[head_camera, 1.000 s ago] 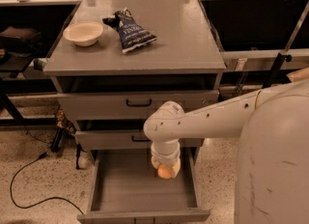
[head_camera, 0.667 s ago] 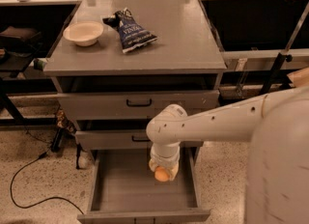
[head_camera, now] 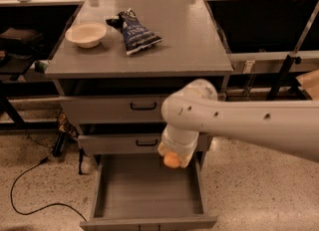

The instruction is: Pick orange from bottom drawer and place on counter

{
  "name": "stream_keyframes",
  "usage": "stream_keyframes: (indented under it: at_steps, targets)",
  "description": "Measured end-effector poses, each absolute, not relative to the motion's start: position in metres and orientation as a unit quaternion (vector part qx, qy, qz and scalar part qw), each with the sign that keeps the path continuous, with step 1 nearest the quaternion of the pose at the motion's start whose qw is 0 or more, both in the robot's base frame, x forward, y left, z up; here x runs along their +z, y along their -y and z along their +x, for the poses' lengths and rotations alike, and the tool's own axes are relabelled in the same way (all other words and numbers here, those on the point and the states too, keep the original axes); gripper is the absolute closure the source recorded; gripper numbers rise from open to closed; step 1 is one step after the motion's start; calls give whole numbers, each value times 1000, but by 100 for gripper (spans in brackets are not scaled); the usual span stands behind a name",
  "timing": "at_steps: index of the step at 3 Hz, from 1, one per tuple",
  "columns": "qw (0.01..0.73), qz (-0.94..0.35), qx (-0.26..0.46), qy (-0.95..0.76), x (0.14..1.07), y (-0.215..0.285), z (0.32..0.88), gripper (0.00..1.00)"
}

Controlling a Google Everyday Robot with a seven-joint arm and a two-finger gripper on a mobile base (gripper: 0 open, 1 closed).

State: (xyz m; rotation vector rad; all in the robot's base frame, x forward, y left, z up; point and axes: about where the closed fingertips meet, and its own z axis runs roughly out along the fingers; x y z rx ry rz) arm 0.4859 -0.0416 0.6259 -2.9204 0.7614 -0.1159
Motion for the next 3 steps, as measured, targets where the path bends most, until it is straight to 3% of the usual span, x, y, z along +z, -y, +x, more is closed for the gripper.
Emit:
stream_keyframes:
  at_steps: [1, 3]
  targets:
    - [62, -957, -111, -261, 738, 45, 508, 100]
    - [94, -938, -193, -272, 869, 16, 581, 100]
